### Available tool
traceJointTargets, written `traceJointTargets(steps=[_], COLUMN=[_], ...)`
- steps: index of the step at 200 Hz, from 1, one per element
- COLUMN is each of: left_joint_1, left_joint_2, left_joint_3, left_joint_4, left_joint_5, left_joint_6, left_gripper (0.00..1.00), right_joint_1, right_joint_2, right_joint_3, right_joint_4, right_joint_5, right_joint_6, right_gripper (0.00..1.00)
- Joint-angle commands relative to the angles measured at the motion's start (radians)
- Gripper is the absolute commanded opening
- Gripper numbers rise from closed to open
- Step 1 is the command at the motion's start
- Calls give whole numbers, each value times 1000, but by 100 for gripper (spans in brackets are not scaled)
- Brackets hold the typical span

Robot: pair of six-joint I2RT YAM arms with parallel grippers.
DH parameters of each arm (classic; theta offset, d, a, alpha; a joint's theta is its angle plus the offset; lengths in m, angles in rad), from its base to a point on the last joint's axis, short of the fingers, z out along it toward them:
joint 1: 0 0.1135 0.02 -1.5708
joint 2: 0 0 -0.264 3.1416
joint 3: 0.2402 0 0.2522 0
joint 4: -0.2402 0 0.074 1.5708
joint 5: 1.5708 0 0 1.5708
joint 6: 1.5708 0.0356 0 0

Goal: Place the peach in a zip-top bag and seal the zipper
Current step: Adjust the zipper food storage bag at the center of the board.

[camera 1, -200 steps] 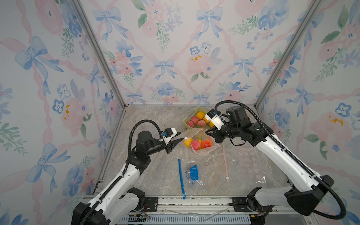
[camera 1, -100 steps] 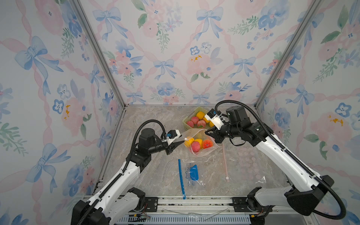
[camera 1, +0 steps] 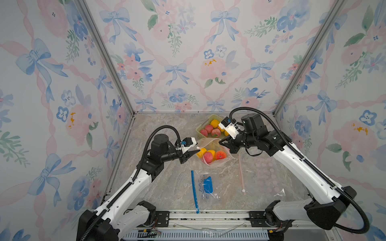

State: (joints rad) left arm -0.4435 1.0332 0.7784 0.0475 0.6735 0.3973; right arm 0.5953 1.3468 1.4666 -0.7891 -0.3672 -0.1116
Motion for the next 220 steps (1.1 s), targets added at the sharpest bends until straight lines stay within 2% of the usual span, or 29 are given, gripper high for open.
traceJointTargets(steps=[1,21,46,74,120,185,220], left_joint_1=[-11,-18,-27,-29,-31,-35,-37], left_joint_2=[17,28,33,13,-14,52,66], left_joint_3=[24,30,50,70,134,262,301], left_joint_4=[-29,-40,-68,-96,-251,-544,-579], left_joint_5=[0,-13,-39,-70,-177,-393,-454], left_joint_6=[33,40,51,63,99,151,211], left_gripper=[38,36,13,0,0,0,0], right_joint_1=[-5,-4,-4,-3,50,117,135], right_joint_2=[8,9,9,22,73,109,109], right_joint_3=[19,20,15,9,31,64,81], right_joint_4=[10,8,8,-18,-120,-180,-160], right_joint_5=[-21,-19,-8,35,160,324,411], right_joint_6=[11,11,9,-5,-52,-67,-68], right_gripper=[0,0,0,0,0,4,4])
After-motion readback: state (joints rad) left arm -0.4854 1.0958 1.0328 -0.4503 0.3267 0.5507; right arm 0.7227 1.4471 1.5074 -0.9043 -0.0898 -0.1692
